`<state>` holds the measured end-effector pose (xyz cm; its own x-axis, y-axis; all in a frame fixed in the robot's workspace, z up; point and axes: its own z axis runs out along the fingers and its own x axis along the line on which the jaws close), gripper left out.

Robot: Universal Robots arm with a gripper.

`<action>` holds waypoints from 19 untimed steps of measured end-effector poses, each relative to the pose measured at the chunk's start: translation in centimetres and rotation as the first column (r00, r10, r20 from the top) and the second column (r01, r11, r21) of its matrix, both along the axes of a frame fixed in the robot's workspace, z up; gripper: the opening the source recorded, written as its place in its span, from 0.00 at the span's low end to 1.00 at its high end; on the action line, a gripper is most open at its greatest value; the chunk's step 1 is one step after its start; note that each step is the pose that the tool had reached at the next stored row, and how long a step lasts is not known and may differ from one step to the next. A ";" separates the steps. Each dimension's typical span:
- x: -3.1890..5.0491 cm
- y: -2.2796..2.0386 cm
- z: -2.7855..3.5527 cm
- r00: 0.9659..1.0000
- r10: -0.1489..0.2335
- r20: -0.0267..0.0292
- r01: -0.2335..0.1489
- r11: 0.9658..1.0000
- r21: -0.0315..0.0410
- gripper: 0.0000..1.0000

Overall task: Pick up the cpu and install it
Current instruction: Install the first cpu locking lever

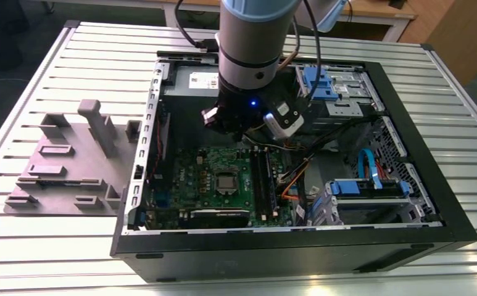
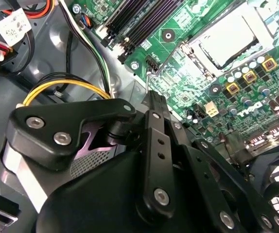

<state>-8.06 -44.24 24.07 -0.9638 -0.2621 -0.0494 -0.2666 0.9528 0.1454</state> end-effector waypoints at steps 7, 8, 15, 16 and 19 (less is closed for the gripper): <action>0.00 -0.65 0.07 1.000 0.000 0.000 0.000 1.000 0.006 0.10; -0.01 -0.68 0.07 1.000 0.000 0.000 0.000 1.000 0.006 0.10; 0.00 -0.77 0.07 1.000 0.000 0.000 0.000 1.000 0.007 0.10; 0.00 -0.77 0.07 1.000 0.000 0.000 0.000 1.000 0.007 0.10; 0.00 -0.78 0.32 1.000 0.000 0.000 0.000 1.000 0.007 0.10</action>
<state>-8.06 -45.02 24.39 -0.9638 -0.2617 -0.0512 -0.2665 0.9517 0.1522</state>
